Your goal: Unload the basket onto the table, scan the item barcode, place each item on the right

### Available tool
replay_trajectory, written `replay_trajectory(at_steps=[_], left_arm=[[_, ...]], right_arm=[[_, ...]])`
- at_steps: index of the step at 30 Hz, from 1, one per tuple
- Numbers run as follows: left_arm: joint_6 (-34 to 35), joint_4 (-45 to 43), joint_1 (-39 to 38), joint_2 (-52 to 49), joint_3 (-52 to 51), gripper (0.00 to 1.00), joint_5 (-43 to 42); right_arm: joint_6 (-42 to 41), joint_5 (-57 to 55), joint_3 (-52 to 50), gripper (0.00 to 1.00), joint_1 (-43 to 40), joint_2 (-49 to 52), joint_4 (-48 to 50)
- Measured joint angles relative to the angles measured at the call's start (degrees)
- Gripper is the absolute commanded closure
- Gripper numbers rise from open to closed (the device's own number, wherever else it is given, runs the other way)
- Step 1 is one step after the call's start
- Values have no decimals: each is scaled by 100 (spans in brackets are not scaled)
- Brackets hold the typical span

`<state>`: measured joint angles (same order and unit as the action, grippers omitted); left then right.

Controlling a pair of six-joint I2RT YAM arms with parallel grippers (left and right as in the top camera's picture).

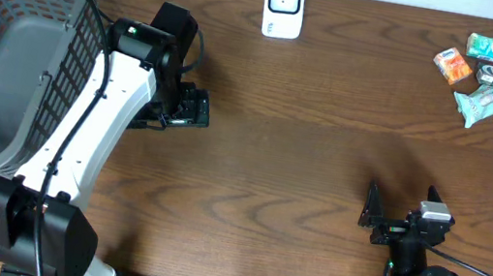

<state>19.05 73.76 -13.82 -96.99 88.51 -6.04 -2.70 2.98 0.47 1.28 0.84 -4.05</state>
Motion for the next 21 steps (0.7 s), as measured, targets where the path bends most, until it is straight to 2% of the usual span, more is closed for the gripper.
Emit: replay_trajectory(at_steps=[21], left_arm=[[-129,2,0,0,0,2,201]], right_arm=[[0,2,0,1,0,0,0]])
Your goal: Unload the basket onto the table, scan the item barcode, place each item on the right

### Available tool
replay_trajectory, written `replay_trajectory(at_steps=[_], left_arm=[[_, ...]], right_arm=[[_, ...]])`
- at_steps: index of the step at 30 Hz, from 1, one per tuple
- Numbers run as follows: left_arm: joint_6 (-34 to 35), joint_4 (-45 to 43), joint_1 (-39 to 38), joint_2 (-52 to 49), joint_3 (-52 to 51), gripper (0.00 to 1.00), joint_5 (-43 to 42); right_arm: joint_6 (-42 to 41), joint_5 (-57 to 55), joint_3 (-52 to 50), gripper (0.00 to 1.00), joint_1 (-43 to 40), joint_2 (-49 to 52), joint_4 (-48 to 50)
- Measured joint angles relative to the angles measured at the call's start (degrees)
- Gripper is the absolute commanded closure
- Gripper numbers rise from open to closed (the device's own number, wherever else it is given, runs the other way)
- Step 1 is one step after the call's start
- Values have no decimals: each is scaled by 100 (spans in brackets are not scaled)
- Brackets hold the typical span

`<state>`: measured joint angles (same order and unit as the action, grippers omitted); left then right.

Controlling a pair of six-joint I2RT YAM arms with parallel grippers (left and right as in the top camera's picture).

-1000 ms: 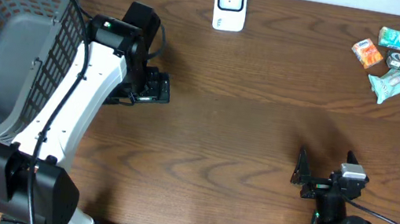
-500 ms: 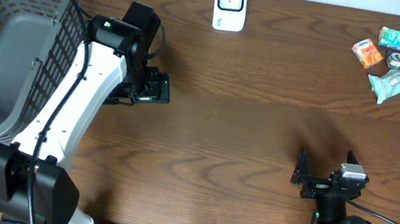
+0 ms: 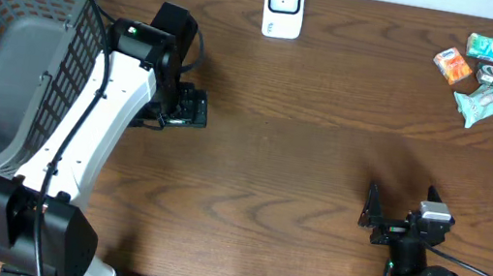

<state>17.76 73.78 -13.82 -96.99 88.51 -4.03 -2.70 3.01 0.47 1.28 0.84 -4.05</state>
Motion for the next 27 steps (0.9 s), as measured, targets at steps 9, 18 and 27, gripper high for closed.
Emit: replay_trajectory(at_steps=[9,18,27], left_arm=[[-4,17,0,0,0,3,59],[-7,-431,-33,2,-313,2,92],[-79,-1152,-66,656,-1091,3,103]], right_arm=[[-2,0,0,1,0,0,0],[0,0,0,1,0,0,0],[0,0,0,1,0,0,2]])
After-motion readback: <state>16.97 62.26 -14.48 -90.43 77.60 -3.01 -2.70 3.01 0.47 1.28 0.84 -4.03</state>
